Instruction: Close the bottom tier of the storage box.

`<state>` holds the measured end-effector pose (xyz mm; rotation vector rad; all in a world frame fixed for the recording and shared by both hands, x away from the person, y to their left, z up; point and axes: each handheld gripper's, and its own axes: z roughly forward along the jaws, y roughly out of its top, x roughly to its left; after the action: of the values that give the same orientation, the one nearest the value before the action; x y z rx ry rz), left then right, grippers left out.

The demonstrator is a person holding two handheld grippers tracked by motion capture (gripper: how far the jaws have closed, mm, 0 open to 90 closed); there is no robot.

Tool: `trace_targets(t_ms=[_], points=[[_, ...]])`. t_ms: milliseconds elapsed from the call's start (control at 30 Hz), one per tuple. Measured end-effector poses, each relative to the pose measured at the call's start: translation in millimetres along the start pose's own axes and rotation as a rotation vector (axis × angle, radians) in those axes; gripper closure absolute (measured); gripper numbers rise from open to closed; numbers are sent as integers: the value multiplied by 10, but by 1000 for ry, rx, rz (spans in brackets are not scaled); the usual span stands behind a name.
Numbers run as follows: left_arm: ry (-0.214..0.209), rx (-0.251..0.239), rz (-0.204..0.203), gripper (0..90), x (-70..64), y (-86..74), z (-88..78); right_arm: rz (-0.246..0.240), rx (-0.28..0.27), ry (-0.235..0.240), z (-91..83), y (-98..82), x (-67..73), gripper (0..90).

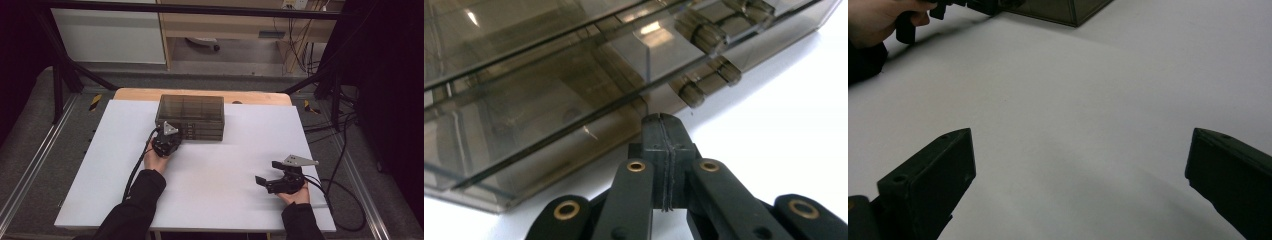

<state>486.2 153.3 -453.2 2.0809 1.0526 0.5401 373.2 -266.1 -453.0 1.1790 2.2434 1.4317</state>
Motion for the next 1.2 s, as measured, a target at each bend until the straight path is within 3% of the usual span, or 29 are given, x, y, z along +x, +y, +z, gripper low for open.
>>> trace_targets(t_ms=[300, 567, 833, 933, 1067, 1200], points=[[-59, 5, 6, 810, -49, -65, -291, 1, 0, 1, 1, -1, 3, 5], [-122, -8, -6, 612, -73, -185, -537, 2, -2, 3, 1, -1, 4, 5], [-134, -32, -4, 403, -44, -339, -737, 3, -5, 5, 3, 0, 4, 5], [-134, -42, -1, 365, -27, -388, -821, 5, -4, 5, 1, 0, 5, 6], [-163, -64, -25, 278, 19, -441, -916, 4, -1, 5, 6, -2, 4, 5], [-160, -71, -33, 211, 66, -512, -997, 7, -3, 6, 3, -1, 5, 5]])
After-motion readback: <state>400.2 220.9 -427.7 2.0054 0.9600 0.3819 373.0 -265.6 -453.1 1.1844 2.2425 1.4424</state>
